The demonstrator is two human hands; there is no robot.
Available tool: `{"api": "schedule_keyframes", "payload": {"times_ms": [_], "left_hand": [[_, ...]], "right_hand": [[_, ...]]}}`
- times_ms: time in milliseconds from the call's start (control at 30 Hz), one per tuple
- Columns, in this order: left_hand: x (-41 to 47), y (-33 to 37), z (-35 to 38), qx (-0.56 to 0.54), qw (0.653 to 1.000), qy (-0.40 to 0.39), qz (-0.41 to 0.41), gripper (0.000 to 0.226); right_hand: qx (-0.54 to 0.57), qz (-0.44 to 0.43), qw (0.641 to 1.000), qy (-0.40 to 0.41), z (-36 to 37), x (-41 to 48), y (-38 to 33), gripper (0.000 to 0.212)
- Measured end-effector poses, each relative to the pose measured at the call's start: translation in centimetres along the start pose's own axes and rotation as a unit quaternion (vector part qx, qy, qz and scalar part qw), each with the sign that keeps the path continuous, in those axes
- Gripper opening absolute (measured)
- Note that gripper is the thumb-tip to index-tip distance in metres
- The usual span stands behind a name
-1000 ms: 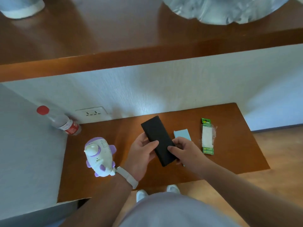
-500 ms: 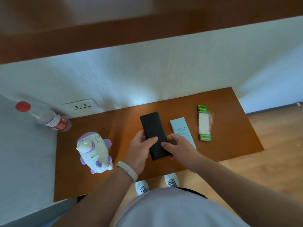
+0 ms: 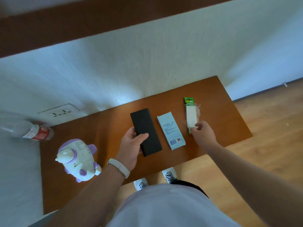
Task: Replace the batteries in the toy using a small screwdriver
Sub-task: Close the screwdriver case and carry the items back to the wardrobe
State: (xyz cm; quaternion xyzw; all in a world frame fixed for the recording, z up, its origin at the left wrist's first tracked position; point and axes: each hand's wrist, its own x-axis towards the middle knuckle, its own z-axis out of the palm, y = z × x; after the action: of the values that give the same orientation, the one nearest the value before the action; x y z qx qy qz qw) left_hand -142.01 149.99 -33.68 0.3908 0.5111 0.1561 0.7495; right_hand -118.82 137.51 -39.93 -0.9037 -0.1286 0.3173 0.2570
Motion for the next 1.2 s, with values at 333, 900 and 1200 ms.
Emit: {"api": "schedule_keyframes", "payload": {"times_ms": [333,900,1200], "left_hand": [[0.1,0.0,0.2,0.021,0.999,0.024,-0.002,0.032],[0.1,-0.2,0.5,0.019,0.999,0.032,0.007,0.027],[-0.2,0.4,0.9,-0.007,0.998,0.038,0.047,0.021]], "right_hand": [[-0.089,0.012,0.996,-0.004,1.6,3.2,1.4,0.064],[-0.001,-0.136,0.988,-0.07,1.7,-5.1,-4.0,0.038],[-0.017,-0.244,0.962,-0.123,2.8,-10.9,-8.5,0.039]]}}
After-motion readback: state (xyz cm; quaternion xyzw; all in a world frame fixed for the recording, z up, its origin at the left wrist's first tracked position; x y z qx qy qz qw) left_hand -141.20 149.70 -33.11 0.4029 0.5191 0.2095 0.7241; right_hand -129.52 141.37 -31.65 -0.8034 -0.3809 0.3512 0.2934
